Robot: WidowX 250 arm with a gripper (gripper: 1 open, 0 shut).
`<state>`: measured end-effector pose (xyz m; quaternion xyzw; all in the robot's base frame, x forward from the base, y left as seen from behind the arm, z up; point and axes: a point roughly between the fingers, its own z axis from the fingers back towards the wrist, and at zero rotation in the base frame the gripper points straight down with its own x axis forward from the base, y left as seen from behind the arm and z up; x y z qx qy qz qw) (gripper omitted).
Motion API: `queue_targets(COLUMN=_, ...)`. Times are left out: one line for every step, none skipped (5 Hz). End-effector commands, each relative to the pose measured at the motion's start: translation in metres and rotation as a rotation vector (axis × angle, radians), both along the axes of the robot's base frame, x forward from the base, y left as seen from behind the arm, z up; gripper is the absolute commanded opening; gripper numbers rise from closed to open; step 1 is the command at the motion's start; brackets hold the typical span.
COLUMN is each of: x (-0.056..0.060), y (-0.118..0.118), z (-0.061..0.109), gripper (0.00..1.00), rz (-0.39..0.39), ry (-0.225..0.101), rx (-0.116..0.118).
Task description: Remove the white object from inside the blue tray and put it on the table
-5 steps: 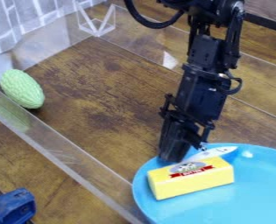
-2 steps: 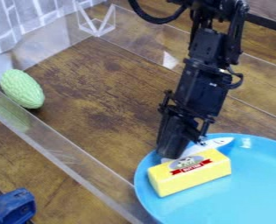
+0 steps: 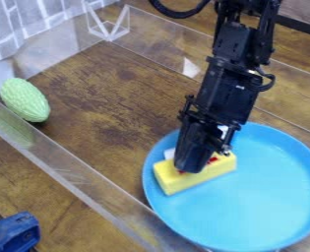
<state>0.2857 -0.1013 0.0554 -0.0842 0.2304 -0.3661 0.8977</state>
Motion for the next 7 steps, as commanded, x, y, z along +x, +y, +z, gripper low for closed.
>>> queue_targets(x=0.01, y=0.0, z=0.034, gripper=0.0, rz=0.001, ry=-0.101, rx=-0.03)
queue_targets(x=0.007, y=0.0, z=0.037, gripper=0.0, rz=-0.002, ry=-0.095, rx=-0.024)
queue_targets(x=0.003, y=-0.001, z=0.04, gripper=0.0, rz=-0.005, ry=-0.088, rx=-0.018)
queue_targets(x=0.0, y=-0.001, z=0.041, gripper=0.0, rz=-0.007, ry=-0.082, rx=-0.017)
queue_targets(x=-0.003, y=-0.001, z=0.042, gripper=0.0, rz=-0.008, ry=-0.076, rx=-0.015)
queue_targets(x=-0.006, y=-0.001, z=0.043, gripper=0.0, rz=-0.01, ry=-0.069, rx=-0.011)
queue_targets(x=-0.009, y=-0.002, z=0.043, gripper=0.0, rz=-0.012, ry=-0.062, rx=-0.01)
